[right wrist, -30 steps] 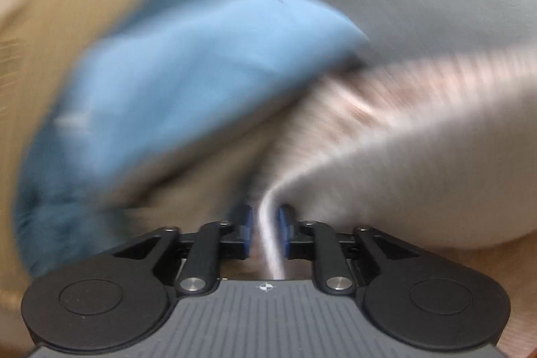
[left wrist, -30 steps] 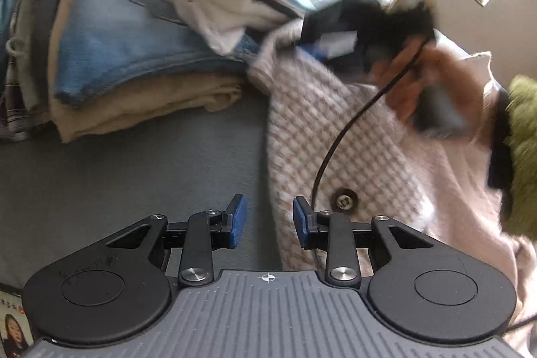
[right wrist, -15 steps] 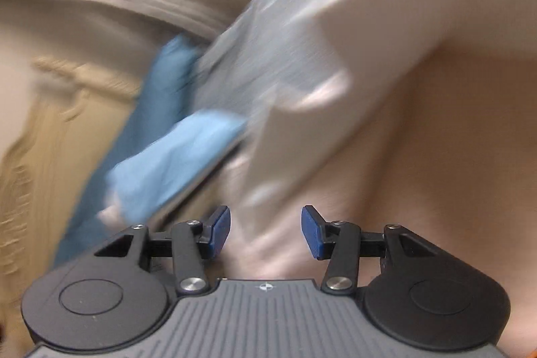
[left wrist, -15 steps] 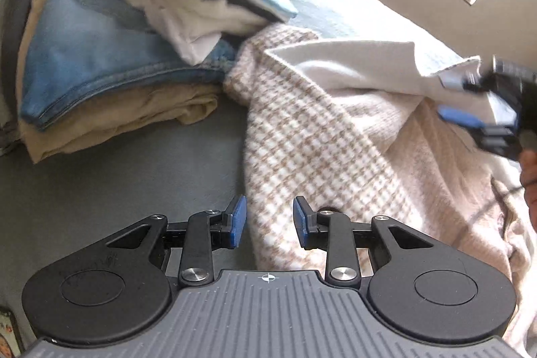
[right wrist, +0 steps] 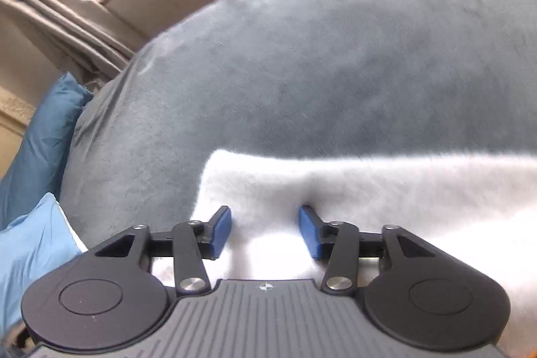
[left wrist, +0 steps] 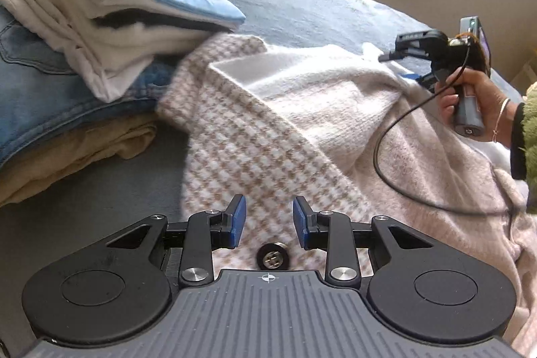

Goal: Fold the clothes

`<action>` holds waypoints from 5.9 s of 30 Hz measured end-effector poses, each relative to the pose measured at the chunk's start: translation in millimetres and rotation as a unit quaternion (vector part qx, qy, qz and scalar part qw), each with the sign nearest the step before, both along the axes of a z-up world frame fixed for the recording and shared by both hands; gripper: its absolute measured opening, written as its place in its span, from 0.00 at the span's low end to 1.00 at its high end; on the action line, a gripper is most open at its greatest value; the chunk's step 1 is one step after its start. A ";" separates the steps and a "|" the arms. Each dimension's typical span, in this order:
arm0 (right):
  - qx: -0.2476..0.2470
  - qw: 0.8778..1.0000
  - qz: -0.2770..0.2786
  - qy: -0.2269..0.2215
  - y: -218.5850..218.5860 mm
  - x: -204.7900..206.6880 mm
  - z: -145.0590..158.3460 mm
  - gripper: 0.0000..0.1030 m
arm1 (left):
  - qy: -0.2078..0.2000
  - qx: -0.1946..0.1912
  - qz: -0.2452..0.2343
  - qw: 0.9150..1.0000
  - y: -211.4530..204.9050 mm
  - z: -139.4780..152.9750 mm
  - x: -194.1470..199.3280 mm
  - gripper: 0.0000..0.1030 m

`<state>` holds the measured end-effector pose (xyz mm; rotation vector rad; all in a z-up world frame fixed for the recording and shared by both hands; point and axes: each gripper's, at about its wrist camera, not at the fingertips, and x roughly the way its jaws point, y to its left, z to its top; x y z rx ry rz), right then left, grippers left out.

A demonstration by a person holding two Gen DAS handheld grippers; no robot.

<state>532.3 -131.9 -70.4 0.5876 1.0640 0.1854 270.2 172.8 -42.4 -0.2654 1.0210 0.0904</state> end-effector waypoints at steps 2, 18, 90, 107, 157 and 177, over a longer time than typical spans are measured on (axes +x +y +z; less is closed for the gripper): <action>0.006 1.000 -0.011 -0.004 -11.8 -12.9 8.2 0.54 | 0.007 -0.006 0.008 1.000 -4.9 -0.1 4.2 0.29; -0.172 0.975 -0.123 0.066 -247.8 -217.7 33.2 0.48 | 0.075 0.035 0.010 0.997 -42.3 7.6 3.5 0.30; -0.247 0.968 0.038 0.017 -35.6 -240.5 100.1 0.69 | 0.150 0.065 0.182 0.969 160.2 18.4 -122.2 0.58; -0.292 0.946 0.081 0.119 -151.7 -187.2 25.5 0.96 | 0.135 -0.021 -0.042 0.990 -69.9 0.3 -35.3 0.58; -0.223 0.839 0.496 -0.008 -31.4 -365.4 105.6 0.72 | 0.109 -0.108 -0.080 0.985 -46.3 -39.6 -70.3 0.58; -0.423 0.746 0.514 -0.004 -18.5 -483.6 64.2 0.09 | -0.025 -0.086 -0.056 0.994 -23.2 -1.0 -175.4 0.58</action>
